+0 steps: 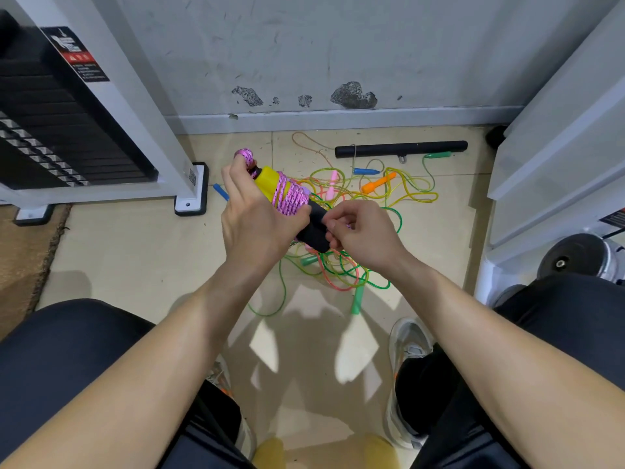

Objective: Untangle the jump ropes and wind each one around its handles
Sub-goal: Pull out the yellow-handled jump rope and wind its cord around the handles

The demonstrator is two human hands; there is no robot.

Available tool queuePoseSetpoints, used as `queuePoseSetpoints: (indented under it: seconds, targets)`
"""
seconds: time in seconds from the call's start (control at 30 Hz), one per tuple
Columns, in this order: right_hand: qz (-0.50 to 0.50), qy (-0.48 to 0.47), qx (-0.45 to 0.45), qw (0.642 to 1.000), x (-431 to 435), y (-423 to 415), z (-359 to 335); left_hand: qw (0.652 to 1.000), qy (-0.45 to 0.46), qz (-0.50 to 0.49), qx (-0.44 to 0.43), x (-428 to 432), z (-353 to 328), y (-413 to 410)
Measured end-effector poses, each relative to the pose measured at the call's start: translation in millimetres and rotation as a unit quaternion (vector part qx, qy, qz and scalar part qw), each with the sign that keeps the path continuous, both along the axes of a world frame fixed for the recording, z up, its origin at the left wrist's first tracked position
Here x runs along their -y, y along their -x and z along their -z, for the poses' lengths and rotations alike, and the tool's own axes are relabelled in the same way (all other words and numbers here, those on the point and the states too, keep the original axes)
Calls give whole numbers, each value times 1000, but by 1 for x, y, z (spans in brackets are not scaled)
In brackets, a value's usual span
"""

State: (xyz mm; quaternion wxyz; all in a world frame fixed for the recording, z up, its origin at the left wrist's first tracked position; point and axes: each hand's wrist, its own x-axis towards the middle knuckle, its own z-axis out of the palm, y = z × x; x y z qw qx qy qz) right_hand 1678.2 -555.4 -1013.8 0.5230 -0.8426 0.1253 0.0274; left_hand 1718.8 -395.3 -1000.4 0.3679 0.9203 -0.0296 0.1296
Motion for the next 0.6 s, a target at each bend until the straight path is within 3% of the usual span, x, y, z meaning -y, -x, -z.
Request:
queuePoseSetpoints:
  seconds: [0.23, 0.43, 0.6]
  targets:
    - [-55, -19, -17, 998, -3, 0, 8, 997, -29, 54, -57, -2, 6, -2]
    - [24, -132, -30, 991, -5, -3, 6, 990, 50, 66, -116, -5, 10, -7]
    - [31, -106, -35, 993, -11, 0, 11, 981, 36, 129, -141, 2, 11, 1]
